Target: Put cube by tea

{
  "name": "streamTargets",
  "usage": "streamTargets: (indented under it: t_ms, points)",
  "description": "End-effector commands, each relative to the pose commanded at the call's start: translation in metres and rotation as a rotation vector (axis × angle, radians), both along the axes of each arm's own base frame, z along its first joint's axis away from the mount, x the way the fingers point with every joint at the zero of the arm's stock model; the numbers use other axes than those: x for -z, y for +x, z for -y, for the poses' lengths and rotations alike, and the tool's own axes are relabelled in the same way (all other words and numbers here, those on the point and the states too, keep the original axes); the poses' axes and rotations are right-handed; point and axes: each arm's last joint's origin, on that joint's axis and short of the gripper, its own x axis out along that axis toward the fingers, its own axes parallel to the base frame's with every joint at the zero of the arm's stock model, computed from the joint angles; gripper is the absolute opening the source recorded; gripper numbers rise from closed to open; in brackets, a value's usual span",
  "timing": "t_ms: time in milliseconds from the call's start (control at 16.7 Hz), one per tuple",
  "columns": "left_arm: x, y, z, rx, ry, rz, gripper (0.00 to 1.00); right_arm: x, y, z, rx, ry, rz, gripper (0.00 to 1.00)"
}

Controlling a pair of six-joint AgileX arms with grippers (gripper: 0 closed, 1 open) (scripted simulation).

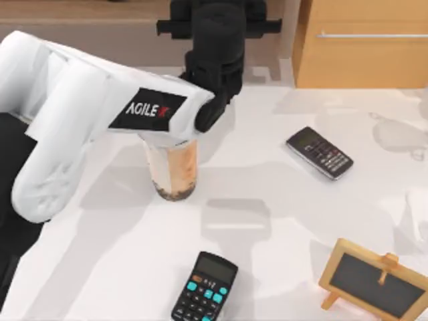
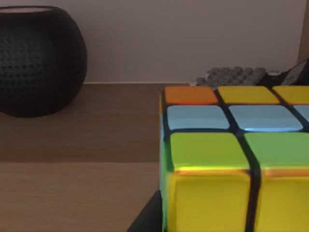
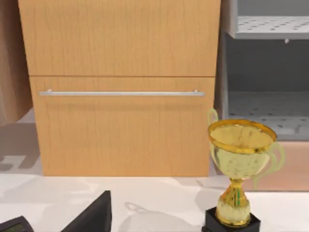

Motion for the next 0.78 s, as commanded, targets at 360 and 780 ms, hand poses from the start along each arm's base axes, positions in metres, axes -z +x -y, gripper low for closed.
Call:
streamTargets:
  t_ms: [360, 780]
  points:
    - [-0.033, 0.005, -0.020, -0.128, -0.150, 0.118, 0.00, 0.000, 0.000, 0.000, 0.000, 0.000, 0.000, 1.00]
    - [-0.017, -0.002, -0.004, -0.013, -0.045, 0.036, 0.00, 0.000, 0.000, 0.000, 0.000, 0.000, 0.000, 1.00]
